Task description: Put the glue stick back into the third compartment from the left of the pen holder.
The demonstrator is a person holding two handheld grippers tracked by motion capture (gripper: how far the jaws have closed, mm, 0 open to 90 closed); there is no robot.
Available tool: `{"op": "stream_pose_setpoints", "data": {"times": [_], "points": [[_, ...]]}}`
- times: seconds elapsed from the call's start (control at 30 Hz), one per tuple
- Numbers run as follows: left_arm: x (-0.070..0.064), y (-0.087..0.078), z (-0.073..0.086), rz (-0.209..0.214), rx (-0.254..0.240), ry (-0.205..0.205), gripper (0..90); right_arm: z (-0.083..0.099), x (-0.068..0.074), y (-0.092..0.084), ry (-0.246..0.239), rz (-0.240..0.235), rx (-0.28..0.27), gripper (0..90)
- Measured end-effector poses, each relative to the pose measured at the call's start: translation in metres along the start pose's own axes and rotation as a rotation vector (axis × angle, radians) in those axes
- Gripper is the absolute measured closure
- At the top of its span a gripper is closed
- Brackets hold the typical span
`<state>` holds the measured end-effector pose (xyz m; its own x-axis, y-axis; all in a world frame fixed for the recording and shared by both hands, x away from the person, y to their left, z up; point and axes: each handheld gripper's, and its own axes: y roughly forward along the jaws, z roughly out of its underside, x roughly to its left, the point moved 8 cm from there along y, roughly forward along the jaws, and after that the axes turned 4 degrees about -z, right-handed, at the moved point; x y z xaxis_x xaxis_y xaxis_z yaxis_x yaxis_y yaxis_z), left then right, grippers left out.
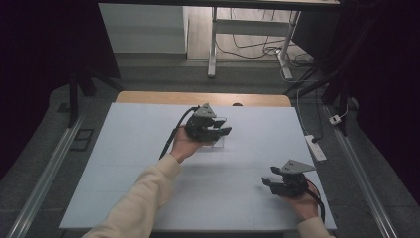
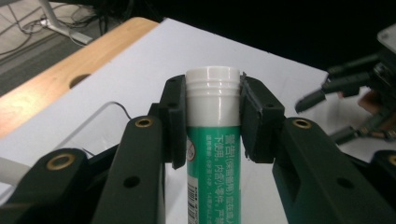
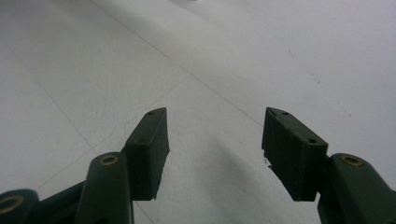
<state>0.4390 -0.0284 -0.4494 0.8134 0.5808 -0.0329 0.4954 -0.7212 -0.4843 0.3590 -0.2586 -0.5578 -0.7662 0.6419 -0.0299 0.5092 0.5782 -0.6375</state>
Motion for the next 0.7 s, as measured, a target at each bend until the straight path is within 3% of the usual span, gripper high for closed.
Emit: {"op": "stream_pose_setpoints", "data": {"times": [0.4,0.7], "points": [[0.018,0.021,-0.023,-0.024,-0.035,-0.017,64.9,0.002,0.000,0.002,0.003,-0.004,0.010,40.2],[0.034,0.035,-0.024,-0.045,-0.034,-0.046,64.8,0.003,0.000,0.002,0.005,-0.001,0.012,40.2]]}}
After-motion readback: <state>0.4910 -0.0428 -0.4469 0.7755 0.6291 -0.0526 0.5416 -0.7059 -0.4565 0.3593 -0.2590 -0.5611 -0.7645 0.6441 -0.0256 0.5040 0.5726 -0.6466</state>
